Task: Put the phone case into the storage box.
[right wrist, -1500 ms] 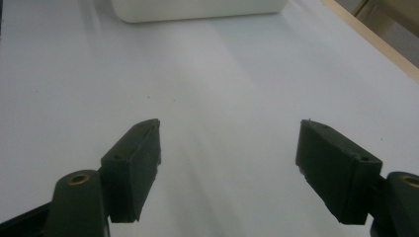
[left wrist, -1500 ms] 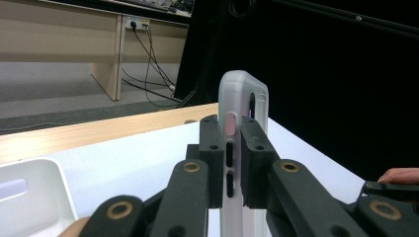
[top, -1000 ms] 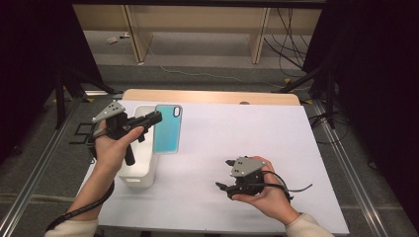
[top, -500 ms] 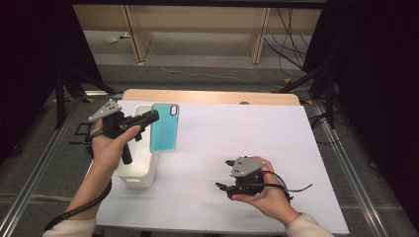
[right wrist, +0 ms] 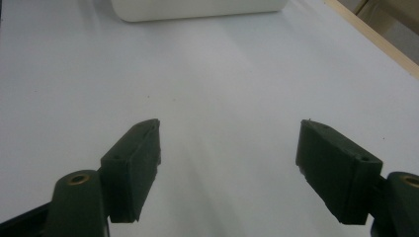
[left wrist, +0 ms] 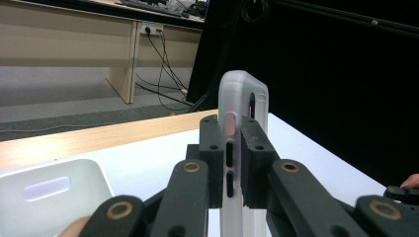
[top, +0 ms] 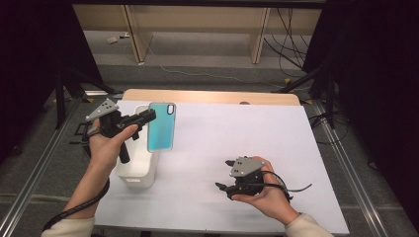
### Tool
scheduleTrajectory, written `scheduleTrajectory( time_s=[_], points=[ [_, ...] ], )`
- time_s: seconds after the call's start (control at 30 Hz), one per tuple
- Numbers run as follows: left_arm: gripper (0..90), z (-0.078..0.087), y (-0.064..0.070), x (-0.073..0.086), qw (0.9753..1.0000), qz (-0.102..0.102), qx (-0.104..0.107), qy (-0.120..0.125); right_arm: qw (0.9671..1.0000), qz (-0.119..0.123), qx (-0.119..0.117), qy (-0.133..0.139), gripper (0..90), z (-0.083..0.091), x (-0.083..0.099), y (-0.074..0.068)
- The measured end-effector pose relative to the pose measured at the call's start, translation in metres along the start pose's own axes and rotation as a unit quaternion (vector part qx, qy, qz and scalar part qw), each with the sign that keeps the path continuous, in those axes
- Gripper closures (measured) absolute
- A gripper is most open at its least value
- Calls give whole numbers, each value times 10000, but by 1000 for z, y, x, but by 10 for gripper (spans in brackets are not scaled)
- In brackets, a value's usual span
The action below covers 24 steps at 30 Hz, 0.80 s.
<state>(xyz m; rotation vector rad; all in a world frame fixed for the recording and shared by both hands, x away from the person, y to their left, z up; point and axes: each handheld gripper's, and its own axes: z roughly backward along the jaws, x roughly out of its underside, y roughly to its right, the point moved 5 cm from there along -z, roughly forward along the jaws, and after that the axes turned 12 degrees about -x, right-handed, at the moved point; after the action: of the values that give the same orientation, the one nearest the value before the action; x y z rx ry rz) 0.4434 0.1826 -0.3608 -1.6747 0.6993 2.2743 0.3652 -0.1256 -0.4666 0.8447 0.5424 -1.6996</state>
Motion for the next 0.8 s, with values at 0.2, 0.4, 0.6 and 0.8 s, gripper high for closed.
scheduleTrajectory(
  time_s=[0.2, 0.4, 0.6, 0.8],
  points=[
    [819, 1, -5, -1, 10000, 31, -53, 16, 10000, 5, 10, 10, 264, 0, 0, 0],
    [819, 2, -8, -2, 10000, 32, -84, 33, 10000, 0, 12, 10, 263, 0, 0, 0],
    [819, 2, -12, -3, 9999, 14, -104, 31, 10000, -5, 9, 2, 263, 0, 0, 0],
    [819, 3, -16, -4, 9999, 33, -128, 52, 10000, -23, 12, 6, 263, 0, 0, 0]
  ],
)
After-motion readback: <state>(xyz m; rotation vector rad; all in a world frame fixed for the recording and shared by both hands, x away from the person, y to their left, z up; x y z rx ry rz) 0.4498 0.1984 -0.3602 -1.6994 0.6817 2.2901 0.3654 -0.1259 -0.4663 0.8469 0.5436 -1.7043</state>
